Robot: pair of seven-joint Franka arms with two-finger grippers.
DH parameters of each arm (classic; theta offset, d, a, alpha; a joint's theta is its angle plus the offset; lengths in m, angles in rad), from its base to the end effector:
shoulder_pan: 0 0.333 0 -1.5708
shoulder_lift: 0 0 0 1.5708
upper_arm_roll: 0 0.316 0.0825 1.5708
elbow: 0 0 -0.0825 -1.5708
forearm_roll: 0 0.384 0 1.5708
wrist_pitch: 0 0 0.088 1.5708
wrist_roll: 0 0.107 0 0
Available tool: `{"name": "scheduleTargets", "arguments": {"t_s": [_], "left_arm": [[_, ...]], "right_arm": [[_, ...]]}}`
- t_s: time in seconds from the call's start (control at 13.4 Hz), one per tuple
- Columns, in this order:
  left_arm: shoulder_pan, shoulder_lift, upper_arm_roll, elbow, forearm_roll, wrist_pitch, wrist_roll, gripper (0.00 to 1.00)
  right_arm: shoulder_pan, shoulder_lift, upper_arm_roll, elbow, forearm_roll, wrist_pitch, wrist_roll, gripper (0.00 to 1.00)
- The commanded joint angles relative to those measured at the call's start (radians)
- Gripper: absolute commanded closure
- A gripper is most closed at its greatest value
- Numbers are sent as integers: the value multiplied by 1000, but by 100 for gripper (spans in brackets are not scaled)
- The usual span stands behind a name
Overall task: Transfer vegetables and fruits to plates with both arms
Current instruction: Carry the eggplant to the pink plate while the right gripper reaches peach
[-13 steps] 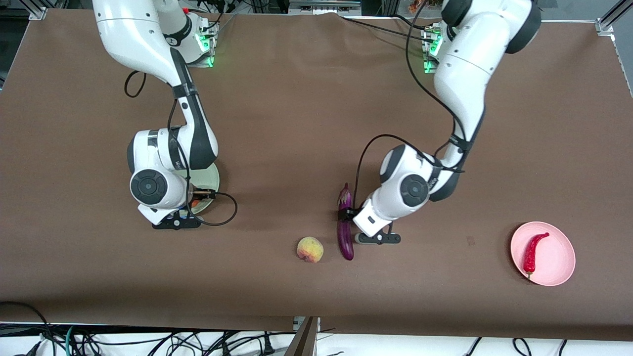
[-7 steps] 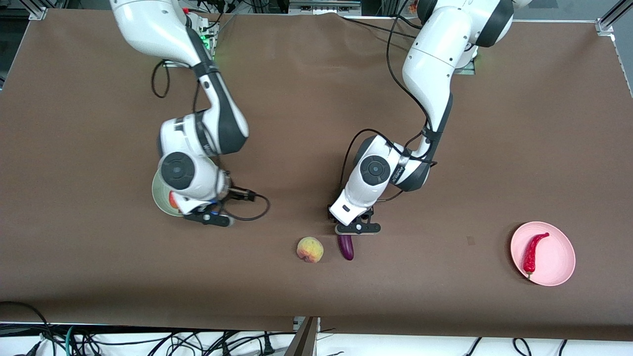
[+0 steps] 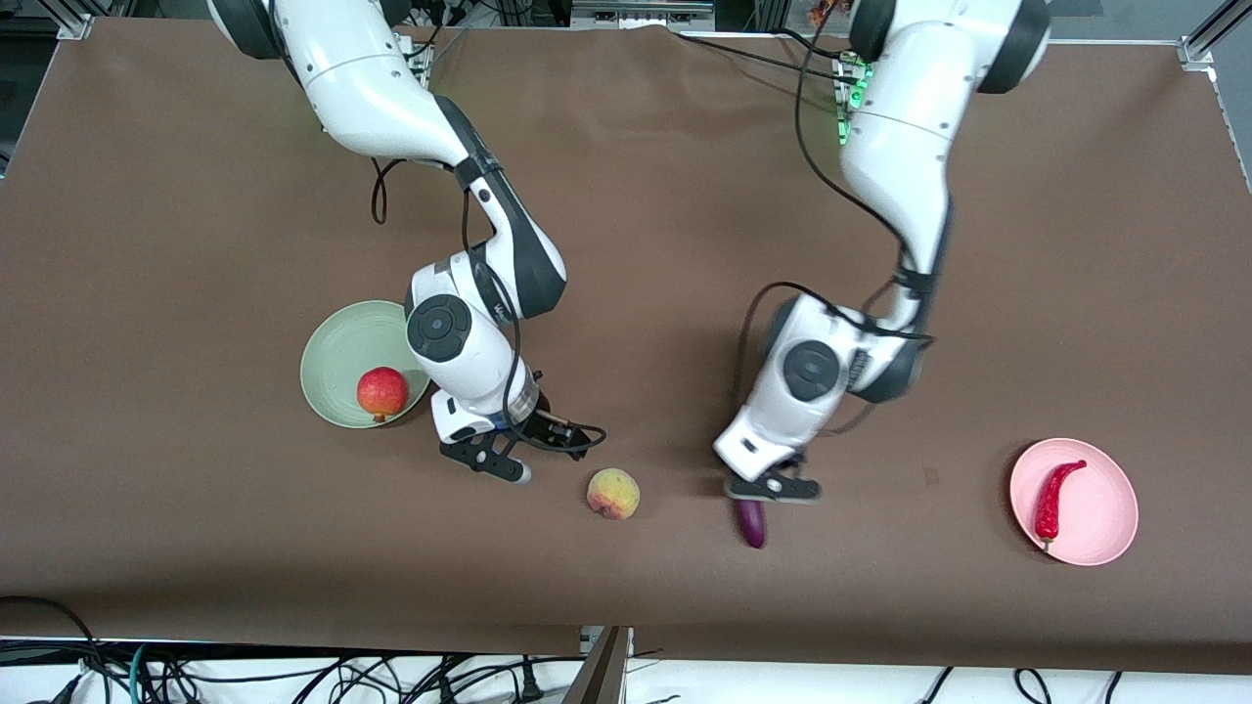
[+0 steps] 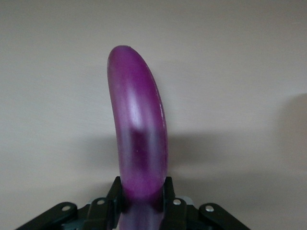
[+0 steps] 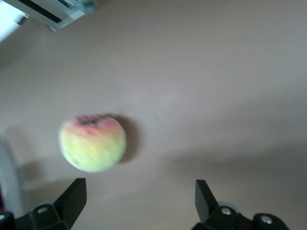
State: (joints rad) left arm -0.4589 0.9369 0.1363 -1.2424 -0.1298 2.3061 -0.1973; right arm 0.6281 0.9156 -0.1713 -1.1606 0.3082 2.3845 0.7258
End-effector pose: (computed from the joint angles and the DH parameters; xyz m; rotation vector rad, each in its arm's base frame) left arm 0.7171 -0.2730 0.2109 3.0994 -0.1662 0.2049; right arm 0.6899 0.3924 0.2773 -2.7995 0.5256 -0.2846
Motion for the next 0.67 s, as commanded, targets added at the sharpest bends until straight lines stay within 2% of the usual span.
{"name": "scheduleTargets", "arguments": {"t_s": [0.0, 0.3, 0.45, 0.6], "left_arm": [[136, -79, -20, -11, 6, -140, 337, 100], [352, -113, -15, -15, 10, -278, 793, 100], [463, -113, -15, -8, 9, -281, 963, 100], [546, -112, -17, -8, 6, -272, 1053, 100]], "right_arm": [[-18, 113, 42, 151, 14, 89, 10, 0], [-16, 187, 64, 176, 12, 237, -2, 0], [-16, 219, 65, 182, 12, 287, -28, 0], [-8, 247, 72, 211, 12, 312, -29, 0]]}}
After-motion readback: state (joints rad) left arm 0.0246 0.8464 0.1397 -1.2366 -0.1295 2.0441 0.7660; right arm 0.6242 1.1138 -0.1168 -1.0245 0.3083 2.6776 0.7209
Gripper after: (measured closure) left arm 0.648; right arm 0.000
